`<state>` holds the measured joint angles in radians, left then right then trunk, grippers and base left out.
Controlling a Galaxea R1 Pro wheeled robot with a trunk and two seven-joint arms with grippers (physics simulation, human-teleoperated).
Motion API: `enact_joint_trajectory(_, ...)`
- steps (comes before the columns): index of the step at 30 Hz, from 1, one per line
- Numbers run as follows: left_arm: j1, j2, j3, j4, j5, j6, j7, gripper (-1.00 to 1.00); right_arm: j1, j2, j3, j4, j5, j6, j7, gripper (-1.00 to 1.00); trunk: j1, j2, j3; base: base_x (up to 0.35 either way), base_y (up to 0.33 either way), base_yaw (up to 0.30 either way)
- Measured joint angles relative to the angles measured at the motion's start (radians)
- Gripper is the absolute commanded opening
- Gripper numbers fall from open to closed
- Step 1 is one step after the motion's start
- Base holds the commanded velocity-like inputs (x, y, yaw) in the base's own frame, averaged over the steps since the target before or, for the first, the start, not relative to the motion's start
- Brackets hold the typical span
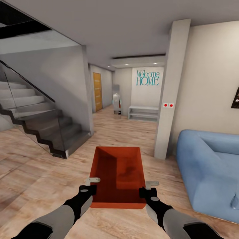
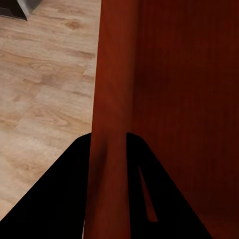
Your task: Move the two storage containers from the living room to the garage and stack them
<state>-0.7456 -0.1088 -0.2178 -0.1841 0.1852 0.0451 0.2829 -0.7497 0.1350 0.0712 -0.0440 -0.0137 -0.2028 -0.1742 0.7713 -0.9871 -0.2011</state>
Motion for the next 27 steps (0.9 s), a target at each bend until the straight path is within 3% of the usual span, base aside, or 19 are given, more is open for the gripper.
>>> enact_joint_trajectory(27, 0.000, 0.000, 0.000, 0.000, -0.001, 0.000, 0.000, -1.00, 0.000, 0.000, 0.000, 0.001, 0.000, -0.001, 0.000, -1.00, 0.000, 0.000, 0.000, 0.323, 0.000, 0.000)
